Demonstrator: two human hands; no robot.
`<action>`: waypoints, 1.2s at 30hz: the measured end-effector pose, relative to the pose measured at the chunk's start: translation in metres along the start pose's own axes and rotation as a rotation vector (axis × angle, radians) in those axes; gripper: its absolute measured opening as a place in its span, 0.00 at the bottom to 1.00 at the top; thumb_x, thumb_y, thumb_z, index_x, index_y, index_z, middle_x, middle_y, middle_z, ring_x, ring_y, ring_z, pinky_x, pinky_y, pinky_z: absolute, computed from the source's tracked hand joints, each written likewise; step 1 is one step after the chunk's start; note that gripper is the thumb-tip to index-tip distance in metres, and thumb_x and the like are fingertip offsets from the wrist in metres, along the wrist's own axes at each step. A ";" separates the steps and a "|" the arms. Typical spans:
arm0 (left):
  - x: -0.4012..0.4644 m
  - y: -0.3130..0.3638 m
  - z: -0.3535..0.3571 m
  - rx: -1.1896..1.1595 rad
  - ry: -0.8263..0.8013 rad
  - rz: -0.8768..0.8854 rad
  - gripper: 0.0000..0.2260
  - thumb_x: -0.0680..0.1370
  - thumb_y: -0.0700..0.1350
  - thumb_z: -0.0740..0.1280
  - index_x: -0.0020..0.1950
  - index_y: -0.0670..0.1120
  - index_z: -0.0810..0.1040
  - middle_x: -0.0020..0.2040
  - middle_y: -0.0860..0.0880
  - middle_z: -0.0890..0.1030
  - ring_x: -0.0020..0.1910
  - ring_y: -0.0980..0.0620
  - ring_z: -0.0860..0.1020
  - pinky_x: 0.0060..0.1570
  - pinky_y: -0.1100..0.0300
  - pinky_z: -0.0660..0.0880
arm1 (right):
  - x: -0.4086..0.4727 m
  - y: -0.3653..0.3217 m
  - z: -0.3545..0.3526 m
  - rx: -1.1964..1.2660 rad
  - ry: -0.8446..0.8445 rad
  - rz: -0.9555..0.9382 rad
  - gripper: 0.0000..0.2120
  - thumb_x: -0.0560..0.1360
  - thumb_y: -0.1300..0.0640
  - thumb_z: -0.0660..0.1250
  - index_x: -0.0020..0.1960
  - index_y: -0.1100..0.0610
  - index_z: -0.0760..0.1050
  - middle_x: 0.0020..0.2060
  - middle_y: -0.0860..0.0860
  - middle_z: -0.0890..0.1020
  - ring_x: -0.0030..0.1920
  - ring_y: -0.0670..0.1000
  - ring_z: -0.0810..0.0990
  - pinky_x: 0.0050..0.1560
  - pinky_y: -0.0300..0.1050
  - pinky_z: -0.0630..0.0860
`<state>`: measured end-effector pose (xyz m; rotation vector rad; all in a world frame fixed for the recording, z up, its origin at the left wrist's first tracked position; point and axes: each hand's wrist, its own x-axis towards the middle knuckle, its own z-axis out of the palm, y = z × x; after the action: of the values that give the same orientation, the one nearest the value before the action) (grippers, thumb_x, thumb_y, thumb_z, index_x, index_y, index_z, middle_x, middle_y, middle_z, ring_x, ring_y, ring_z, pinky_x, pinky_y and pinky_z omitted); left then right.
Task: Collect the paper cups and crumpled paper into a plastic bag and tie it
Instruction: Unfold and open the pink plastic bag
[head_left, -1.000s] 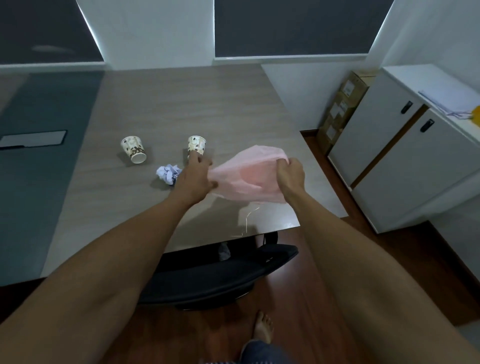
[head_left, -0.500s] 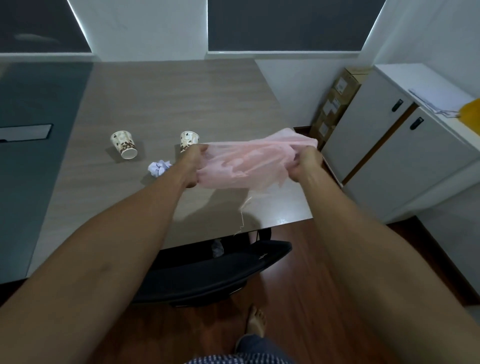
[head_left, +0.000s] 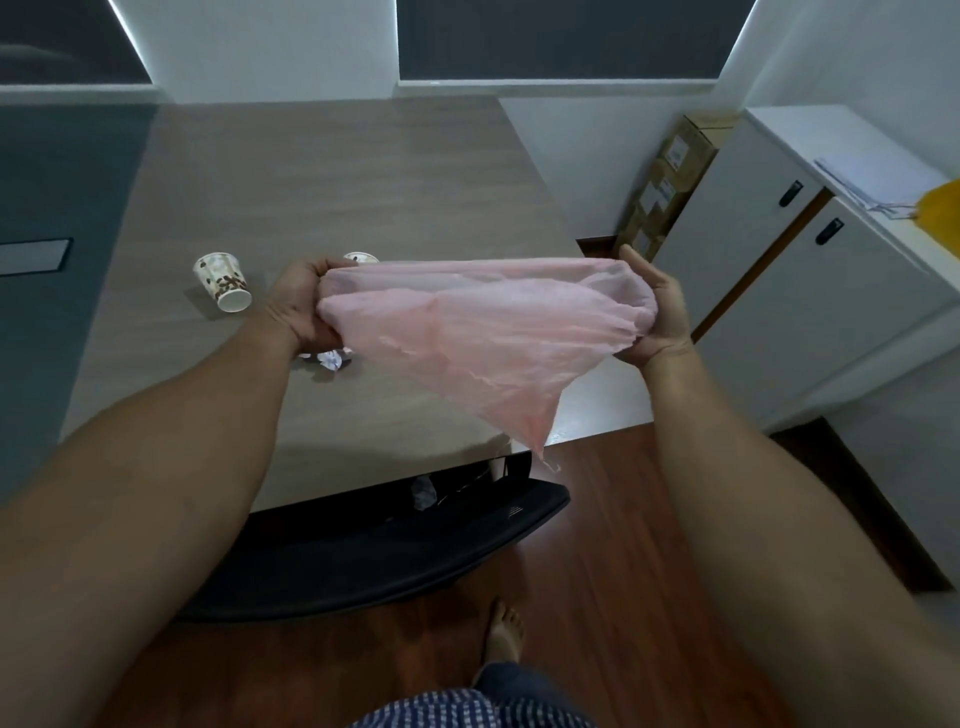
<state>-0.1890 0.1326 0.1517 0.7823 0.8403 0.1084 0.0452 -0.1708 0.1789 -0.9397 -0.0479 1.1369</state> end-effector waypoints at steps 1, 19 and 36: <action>0.009 -0.001 0.003 -0.009 0.054 0.015 0.12 0.68 0.46 0.71 0.50 0.46 0.83 0.49 0.47 0.84 0.45 0.45 0.83 0.55 0.54 0.76 | 0.007 0.003 0.003 0.021 -0.016 -0.003 0.22 0.80 0.48 0.64 0.66 0.62 0.73 0.59 0.59 0.78 0.62 0.60 0.77 0.75 0.58 0.64; 0.039 -0.016 0.097 1.253 0.489 0.962 0.07 0.81 0.47 0.57 0.47 0.47 0.72 0.49 0.39 0.81 0.47 0.36 0.77 0.43 0.49 0.72 | 0.037 0.001 0.028 -1.139 0.189 -0.118 0.30 0.62 0.40 0.82 0.54 0.61 0.82 0.50 0.58 0.85 0.48 0.55 0.84 0.51 0.56 0.82; -0.015 0.025 0.042 0.788 0.947 0.927 0.10 0.83 0.44 0.54 0.53 0.42 0.74 0.53 0.40 0.81 0.52 0.38 0.77 0.44 0.54 0.64 | 0.067 0.111 0.037 -1.087 0.858 -0.301 0.17 0.72 0.52 0.76 0.53 0.60 0.75 0.47 0.54 0.79 0.44 0.56 0.78 0.43 0.48 0.75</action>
<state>-0.1637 0.1206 0.1950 1.9010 1.3610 1.0859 -0.0246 -0.0849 0.1019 -2.2365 -0.1079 0.2784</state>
